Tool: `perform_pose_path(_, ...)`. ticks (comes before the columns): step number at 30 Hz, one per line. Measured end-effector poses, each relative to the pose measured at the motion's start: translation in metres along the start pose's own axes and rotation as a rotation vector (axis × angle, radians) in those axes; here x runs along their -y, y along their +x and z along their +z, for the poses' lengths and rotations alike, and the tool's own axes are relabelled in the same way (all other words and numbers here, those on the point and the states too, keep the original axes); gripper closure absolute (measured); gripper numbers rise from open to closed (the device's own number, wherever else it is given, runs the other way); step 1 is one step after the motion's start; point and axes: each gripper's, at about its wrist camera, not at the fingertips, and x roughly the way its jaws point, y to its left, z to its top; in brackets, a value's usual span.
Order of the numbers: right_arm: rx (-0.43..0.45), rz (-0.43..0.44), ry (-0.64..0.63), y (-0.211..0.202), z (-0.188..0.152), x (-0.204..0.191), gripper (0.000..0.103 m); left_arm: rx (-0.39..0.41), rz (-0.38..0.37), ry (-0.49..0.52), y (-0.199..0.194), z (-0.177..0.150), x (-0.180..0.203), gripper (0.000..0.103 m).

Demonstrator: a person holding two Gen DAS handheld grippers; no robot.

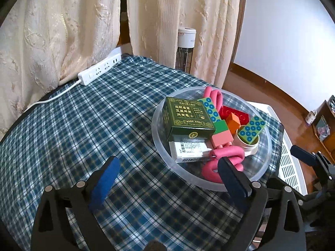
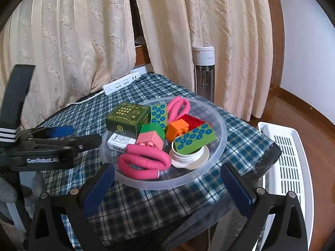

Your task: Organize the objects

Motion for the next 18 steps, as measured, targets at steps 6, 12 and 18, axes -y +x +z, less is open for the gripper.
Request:
perform_pose_path(6, -0.003, -0.028, 0.001, -0.008, -0.003, -0.006, 0.0, 0.039, 0.008, 0.028, -0.016, -0.005, 0.002, 0.007)
perform_pose_path(12, -0.02, -0.079, -0.02, -0.011, -0.007, -0.017, 0.0, 0.067, 0.037, 0.06, -0.026, -0.012, 0.003, 0.007)
perform_pose_path(18, -0.042, -0.118, -0.027, -0.011, -0.014, -0.024, 0.0, 0.08, 0.06, 0.072, -0.032, -0.02, 0.0, 0.007)
